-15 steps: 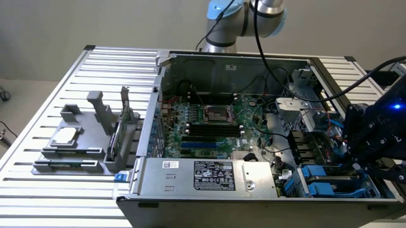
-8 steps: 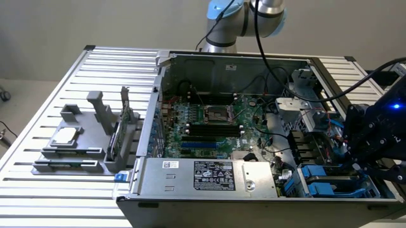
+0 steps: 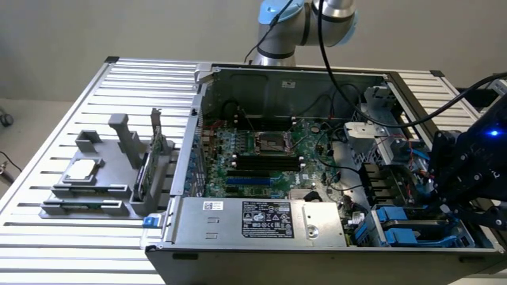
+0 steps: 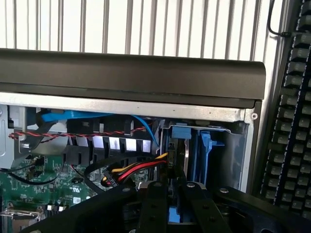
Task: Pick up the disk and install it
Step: 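Insert the first disk wire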
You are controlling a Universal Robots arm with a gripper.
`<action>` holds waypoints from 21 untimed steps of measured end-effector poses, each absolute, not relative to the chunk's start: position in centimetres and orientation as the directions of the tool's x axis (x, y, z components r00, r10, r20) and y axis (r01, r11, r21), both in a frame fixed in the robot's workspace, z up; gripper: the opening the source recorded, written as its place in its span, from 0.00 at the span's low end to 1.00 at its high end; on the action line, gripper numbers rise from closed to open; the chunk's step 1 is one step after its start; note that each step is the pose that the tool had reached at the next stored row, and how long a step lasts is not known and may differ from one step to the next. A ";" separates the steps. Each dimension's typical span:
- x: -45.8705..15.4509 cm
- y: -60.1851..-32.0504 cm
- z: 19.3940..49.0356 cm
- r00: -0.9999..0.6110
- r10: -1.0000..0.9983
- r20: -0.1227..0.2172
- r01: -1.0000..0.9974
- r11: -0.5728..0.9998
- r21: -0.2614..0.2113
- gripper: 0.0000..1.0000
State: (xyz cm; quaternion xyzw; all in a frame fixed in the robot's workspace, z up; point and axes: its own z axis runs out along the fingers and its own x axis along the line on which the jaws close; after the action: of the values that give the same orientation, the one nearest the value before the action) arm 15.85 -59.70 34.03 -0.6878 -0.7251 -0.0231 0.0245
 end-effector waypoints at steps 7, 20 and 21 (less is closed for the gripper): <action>15.7 -59.7 34.0 -0.051 0.997 0.066 0.999 0.051 0.002 0.17; 15.7 -59.7 33.7 -0.045 0.997 0.064 0.999 0.045 0.009 0.17; 15.7 -59.7 33.7 -0.045 0.997 0.064 0.999 0.044 0.010 0.17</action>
State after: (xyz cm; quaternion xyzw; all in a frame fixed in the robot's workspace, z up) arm 15.66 -59.71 33.70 -0.6909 -0.7222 -0.0257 0.0197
